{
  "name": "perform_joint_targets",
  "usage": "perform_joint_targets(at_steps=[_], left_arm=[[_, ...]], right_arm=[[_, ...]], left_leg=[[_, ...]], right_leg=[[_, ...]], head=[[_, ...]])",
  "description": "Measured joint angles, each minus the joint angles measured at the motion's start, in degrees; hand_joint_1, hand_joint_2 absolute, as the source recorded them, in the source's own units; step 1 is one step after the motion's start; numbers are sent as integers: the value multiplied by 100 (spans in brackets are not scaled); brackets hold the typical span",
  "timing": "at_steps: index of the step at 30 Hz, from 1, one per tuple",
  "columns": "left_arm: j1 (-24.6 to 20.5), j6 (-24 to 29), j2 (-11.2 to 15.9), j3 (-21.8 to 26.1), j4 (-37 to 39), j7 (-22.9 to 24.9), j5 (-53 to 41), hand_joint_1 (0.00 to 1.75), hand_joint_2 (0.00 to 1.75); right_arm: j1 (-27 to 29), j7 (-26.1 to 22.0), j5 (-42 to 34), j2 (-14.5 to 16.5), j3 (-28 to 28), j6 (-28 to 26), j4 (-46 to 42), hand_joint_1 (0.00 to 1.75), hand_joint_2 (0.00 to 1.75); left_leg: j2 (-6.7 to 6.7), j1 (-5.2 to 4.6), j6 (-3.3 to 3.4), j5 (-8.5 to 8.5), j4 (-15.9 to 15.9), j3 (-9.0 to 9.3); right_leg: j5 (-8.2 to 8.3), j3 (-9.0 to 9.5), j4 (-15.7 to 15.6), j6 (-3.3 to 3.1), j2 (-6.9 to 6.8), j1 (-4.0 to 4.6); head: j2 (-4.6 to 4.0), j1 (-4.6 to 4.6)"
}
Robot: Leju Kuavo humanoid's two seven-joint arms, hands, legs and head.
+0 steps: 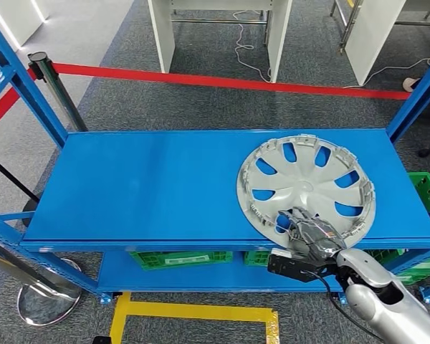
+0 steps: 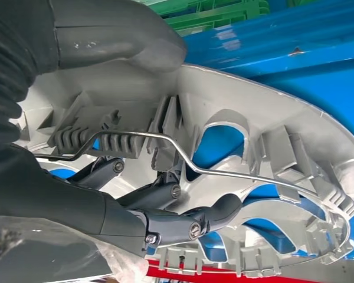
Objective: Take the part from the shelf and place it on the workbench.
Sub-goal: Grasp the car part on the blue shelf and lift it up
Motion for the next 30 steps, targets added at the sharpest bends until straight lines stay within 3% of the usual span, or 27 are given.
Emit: perform_joint_targets(at_steps=[30], left_arm=[[-3, -246, 36, 4, 0, -291, 114, 0, 0]], right_arm=[[196, -183, -86, 63, -242, -280, 32, 175, 175]], left_leg=[[-2, -2, 2, 1, 0, -2]], right_leg=[[0, 1, 0, 0, -10, 0]], head=[[0, 1]])
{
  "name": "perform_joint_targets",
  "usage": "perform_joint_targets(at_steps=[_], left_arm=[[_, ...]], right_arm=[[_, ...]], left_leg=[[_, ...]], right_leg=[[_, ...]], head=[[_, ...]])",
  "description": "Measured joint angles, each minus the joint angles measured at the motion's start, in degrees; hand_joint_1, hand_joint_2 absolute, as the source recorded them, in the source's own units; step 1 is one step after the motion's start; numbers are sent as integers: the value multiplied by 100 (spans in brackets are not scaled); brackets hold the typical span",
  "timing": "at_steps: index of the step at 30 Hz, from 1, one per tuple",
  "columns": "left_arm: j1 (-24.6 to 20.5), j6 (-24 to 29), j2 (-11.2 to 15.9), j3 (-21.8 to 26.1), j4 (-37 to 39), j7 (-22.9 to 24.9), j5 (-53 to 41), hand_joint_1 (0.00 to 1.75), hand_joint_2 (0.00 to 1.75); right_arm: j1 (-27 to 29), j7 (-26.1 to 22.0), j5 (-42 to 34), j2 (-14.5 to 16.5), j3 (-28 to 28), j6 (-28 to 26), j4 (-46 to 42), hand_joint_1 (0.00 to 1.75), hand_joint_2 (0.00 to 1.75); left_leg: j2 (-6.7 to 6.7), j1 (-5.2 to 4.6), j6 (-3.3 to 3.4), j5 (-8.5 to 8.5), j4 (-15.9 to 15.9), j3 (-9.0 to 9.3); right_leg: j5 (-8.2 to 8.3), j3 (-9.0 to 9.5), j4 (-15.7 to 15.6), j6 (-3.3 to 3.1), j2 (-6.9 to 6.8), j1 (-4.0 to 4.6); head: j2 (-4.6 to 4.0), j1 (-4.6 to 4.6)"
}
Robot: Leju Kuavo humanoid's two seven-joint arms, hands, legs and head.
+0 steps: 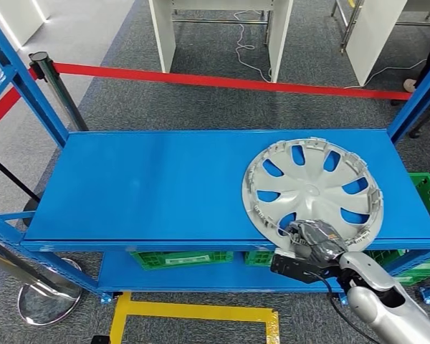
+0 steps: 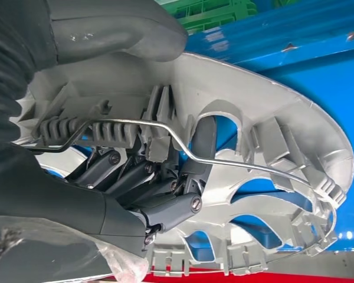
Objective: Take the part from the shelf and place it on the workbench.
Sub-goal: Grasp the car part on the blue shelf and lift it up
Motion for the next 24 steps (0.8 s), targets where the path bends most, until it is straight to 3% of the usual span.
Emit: perform_joint_targets(at_steps=[5, 9, 24], left_arm=[[0, -34, 7, 2, 0, -32, 8, 0, 0], [0, -204, 19, 2, 0, -133, 47, 0, 175], [0, -333, 84, 54, 0, -275, 109, 0, 175]], right_arm=[[34, -9, 2, 2, -50, -15, -23, 175, 175], [77, -41, 0, 3, -114, -52, -51, 175, 175], [193, -180, -1, 5, -296, -80, -83, 175, 175]], left_leg=[[0, -3, 1, 0, 1, 0], [0, -3, 1, 0, 1, -1], [0, -4, 1, 0, 1, -4]], right_leg=[[0, 0, 0, 0, 0, -1], [0, 0, 0, 0, 0, -2], [0, -2, 0, 0, 0, -2]], head=[[0, -1], [0, -1], [0, 0]])
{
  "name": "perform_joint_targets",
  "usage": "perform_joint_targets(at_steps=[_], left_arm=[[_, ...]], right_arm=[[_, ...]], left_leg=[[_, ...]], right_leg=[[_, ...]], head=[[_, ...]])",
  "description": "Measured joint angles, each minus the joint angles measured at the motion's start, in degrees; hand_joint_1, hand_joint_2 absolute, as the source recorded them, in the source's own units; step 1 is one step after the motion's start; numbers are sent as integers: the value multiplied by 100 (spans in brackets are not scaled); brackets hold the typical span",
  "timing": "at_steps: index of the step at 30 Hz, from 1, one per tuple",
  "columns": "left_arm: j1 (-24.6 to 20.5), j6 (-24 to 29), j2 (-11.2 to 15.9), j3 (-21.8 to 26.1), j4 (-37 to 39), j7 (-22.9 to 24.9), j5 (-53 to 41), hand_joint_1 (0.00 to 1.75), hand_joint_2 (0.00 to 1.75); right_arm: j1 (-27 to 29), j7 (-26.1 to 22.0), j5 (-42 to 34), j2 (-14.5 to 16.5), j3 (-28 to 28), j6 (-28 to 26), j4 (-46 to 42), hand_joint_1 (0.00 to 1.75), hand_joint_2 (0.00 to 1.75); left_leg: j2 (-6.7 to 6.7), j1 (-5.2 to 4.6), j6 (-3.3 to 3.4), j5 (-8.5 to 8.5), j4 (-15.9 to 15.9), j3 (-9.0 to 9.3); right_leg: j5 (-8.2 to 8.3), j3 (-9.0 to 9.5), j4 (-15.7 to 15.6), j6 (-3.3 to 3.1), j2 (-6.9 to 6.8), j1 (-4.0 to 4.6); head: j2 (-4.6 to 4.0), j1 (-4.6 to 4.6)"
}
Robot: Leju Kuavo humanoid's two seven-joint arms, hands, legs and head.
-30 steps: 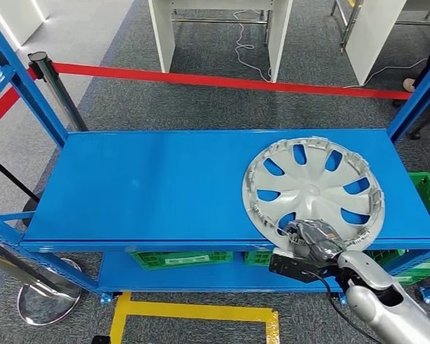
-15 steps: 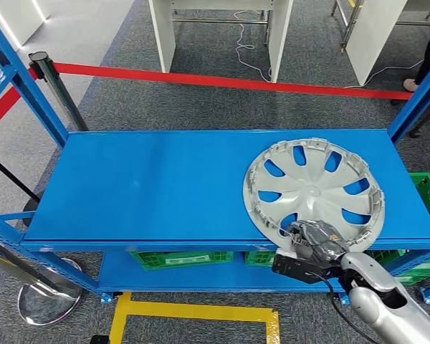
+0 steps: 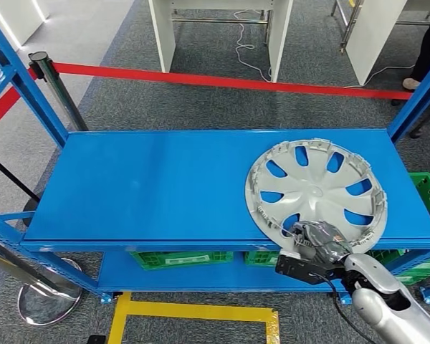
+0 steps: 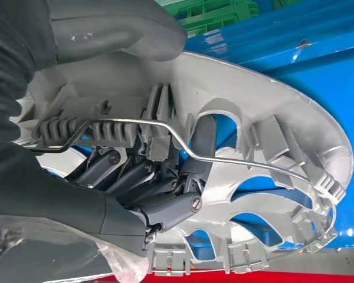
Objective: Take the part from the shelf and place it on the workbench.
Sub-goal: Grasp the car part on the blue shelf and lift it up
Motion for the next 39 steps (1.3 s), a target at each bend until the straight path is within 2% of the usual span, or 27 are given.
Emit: perform_joint_targets(at_steps=[12, 19, 39], left_arm=[[-2, 263, 38, 82, 0, 48, -44, 0, 175], [-30, 324, 67, 91, 0, 140, -35, 0, 175], [-47, 391, 76, 93, 0, 249, -57, 0, 175]], right_arm=[[-35, -219, -27, 38, -144, -105, -32, 175, 175], [-503, -289, -127, 206, -230, -184, -32, 175, 175], [-1157, -309, -427, 429, -269, -232, -32, 175, 175]], left_leg=[[0, -1, 0, 0, 0, -13], [-1, 0, 4, 4, 0, -20], [-2, -1, 4, 4, 1, -46]], right_leg=[[0, -9, 2, 0, 1, -1], [2, -19, 5, -2, -1, -1], [2, -39, 7, -2, -3, 0]], head=[[0, 0], [0, -1], [0, -1]])
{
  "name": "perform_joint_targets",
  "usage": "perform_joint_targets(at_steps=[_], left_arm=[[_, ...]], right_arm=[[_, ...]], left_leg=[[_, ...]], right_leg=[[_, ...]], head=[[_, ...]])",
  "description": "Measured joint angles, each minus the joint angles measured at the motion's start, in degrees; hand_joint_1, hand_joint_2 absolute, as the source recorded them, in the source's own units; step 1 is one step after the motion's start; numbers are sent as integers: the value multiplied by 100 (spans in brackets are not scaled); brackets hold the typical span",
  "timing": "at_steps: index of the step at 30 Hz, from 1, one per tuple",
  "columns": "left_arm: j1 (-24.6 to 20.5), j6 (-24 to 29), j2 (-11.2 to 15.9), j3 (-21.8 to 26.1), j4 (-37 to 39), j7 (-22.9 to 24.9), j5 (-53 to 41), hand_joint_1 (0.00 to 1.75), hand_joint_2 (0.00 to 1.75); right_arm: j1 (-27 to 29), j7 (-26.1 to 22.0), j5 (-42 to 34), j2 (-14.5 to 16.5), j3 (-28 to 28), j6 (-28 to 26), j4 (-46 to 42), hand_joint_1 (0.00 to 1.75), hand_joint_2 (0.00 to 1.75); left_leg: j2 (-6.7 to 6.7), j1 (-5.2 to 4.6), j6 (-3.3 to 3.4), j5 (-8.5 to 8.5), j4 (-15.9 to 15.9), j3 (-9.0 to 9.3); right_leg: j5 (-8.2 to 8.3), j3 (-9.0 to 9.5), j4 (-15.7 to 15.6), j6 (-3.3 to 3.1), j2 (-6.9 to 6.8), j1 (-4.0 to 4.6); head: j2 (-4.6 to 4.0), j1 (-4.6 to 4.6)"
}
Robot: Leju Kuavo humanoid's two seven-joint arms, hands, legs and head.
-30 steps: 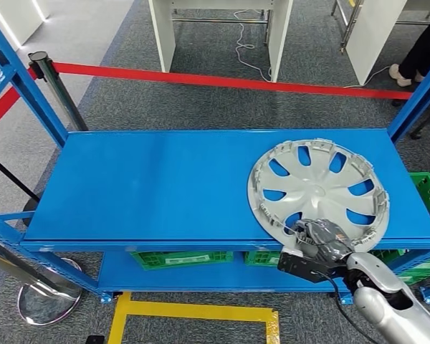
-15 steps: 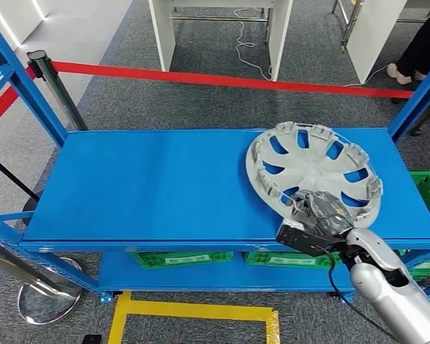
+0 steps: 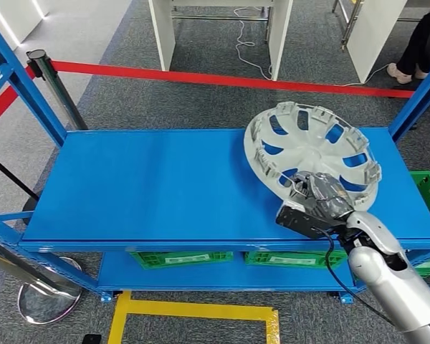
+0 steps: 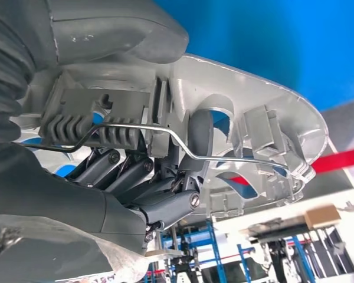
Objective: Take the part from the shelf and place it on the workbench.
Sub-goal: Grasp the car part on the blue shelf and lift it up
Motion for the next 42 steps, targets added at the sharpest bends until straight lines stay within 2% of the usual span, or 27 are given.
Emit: perform_joint_targets(at_steps=[10, 15, 22, 29, 42], left_arm=[[-15, 50, 6, 0, 0, 58, -22, 0, 175], [-32, 218, 15, 0, 0, 166, -54, 0, 175], [-61, 369, 19, 1, 1, 313, -46, 0, 175], [-109, 446, 22, 2, 0, 314, -28, 0, 175], [-133, 454, 22, 5, 0, 296, 11, 0, 175]], right_arm=[[-558, -74, -50, 214, 69, -117, -77, 175, 175], [-903, -139, 195, 418, 188, -395, -120, 175, 175], [-1336, -63, 551, 688, 408, -519, -142, 175, 175], [-1438, 37, 594, 855, 595, -656, -186, 175, 175], [-1551, 74, 541, 878, 760, -429, -190, 175, 175]], left_leg=[[0, 0, 0, 0, 0, -4], [0, 1, 0, 0, 0, -4], [0, 1, 0, 1, 0, -5], [0, 0, 0, 1, 1, -6], [-1, -5, 1, 1, 14, -11]], right_leg=[[0, -4, 2, 0, 1, 0], [0, -6, 2, 0, 1, 0], [0, -7, 3, 0, 0, 1], [0, -7, 3, 0, 1, 1], [4, -12, 1, 4, 0, -11]], head=[[0, 1], [0, 1], [0, -1], [0, 1], [0, -1]])
